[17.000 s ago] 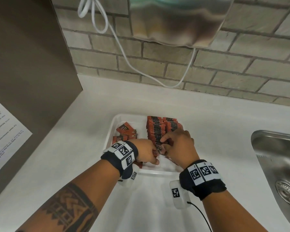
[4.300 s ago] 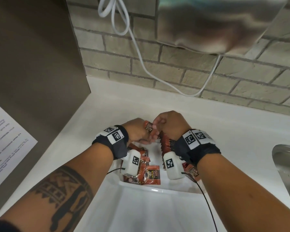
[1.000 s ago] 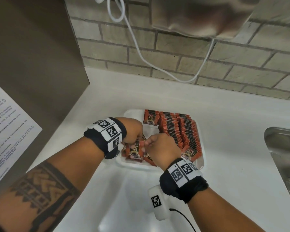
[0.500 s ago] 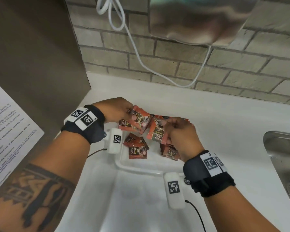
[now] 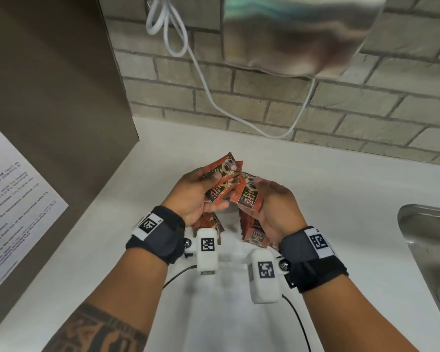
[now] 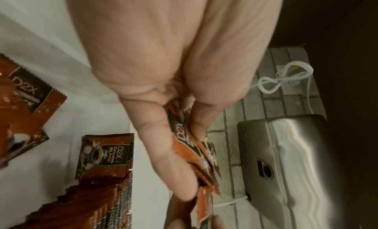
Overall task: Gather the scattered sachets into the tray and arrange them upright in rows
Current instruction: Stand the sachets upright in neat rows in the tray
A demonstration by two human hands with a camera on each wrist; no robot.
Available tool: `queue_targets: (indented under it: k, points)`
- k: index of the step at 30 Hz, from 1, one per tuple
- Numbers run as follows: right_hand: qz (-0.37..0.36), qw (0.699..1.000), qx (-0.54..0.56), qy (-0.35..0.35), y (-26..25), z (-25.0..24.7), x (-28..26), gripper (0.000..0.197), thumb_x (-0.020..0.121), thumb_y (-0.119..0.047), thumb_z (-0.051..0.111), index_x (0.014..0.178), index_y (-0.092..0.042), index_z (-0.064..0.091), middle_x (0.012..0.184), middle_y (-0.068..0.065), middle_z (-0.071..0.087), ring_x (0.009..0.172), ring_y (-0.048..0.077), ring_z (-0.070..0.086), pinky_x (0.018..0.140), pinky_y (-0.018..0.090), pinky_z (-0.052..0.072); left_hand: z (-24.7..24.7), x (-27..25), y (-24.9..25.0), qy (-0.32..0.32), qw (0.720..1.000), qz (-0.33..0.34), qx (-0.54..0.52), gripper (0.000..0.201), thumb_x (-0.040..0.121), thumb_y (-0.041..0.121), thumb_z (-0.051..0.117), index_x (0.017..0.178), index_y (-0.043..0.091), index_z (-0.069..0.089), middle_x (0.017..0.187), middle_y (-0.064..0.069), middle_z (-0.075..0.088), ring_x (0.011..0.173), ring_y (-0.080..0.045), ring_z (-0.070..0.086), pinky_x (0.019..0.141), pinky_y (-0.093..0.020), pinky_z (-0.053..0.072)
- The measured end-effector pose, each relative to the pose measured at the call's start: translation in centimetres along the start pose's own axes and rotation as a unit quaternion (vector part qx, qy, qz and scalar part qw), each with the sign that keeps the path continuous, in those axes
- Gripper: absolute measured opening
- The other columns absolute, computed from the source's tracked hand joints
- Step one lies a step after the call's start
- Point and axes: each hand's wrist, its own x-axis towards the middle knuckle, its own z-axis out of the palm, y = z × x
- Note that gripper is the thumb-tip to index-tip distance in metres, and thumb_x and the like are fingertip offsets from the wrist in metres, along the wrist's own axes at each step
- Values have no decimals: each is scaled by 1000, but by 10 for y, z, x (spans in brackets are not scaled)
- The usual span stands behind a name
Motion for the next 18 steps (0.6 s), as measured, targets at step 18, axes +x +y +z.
queue_targets:
  k: [18]
  points:
    - [-51,978,-202,-25,-8,-24,2,53,65,-17,93,107,-20,62,103,0,73,80,17,71,53,28,50,-6,-2,-10,41,996,83,10,37,92,1,68,128,3,58,123,-22,67,95,-29,73,68,-35,62]
